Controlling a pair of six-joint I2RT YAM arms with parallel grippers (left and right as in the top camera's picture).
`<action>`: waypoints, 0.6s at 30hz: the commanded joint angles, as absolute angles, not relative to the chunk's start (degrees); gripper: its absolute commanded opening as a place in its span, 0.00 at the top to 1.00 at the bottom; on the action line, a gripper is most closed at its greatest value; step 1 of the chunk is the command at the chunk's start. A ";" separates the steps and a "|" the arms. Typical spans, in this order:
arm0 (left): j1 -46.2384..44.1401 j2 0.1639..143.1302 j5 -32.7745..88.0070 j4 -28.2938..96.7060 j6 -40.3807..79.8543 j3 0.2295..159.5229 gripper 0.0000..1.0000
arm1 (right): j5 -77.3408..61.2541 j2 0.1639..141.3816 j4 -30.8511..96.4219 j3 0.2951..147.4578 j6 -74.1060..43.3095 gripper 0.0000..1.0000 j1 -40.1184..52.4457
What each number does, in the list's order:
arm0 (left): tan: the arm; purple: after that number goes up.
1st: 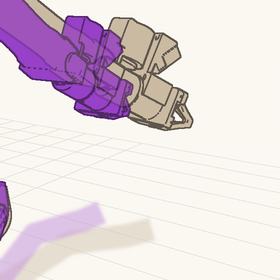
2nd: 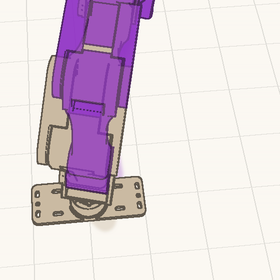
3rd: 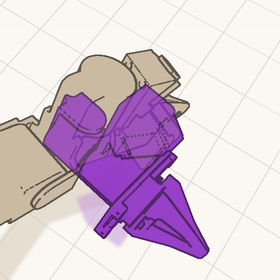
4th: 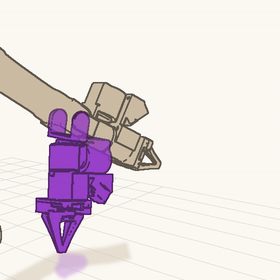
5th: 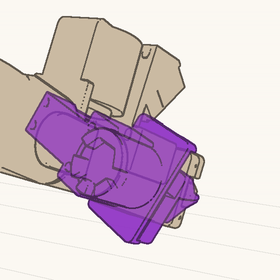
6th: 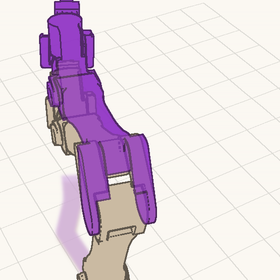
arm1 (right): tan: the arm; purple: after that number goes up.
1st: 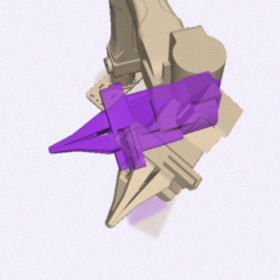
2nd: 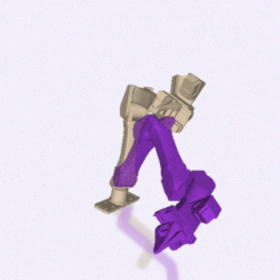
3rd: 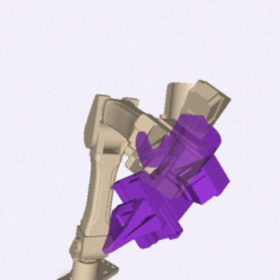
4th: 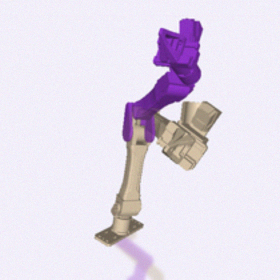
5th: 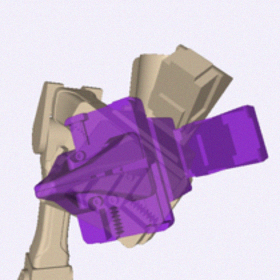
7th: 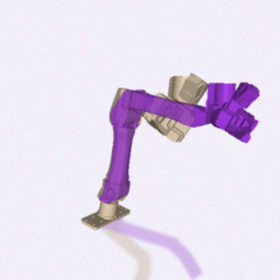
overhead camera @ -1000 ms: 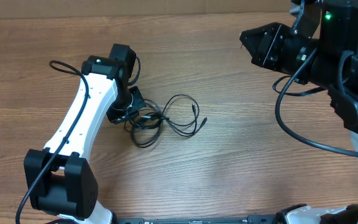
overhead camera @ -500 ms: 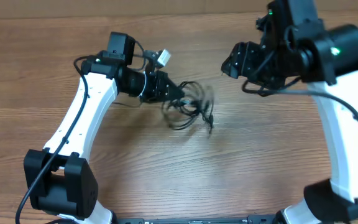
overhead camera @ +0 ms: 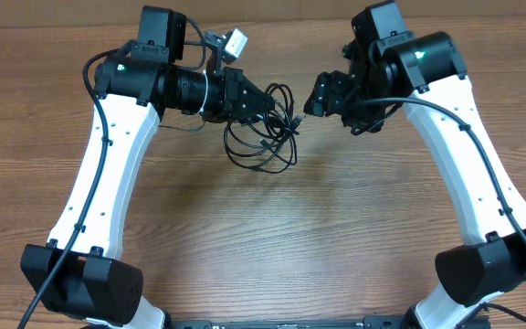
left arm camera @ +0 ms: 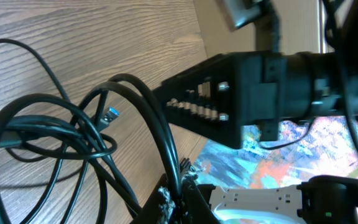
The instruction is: Untangle cables
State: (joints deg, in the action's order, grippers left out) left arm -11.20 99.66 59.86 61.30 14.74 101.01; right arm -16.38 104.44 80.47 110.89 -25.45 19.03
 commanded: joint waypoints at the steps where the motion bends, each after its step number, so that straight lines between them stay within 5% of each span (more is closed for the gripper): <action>1: -11.18 98.21 59.94 61.41 16.36 102.83 0.96 | -19.20 104.01 78.22 107.77 -25.02 0.21 20.34; 10: -11.27 98.21 62.28 61.49 17.82 102.83 0.96 | -20.67 104.07 68.90 99.53 -25.32 0.21 22.26; 12: -11.27 98.21 63.55 61.47 17.80 102.83 0.96 | -19.64 104.07 67.70 97.67 -25.45 0.41 22.44; 16: -10.61 98.21 63.09 61.84 17.82 102.83 0.96 | -11.14 104.07 67.57 92.92 -30.92 0.96 22.41; 18: -10.02 98.21 59.59 63.31 17.87 102.83 0.96 | -7.88 104.07 67.57 90.17 -33.06 0.96 22.37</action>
State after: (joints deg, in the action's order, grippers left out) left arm -11.25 99.66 59.09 62.70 17.23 101.01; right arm -17.69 104.40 66.87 94.24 -28.67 23.00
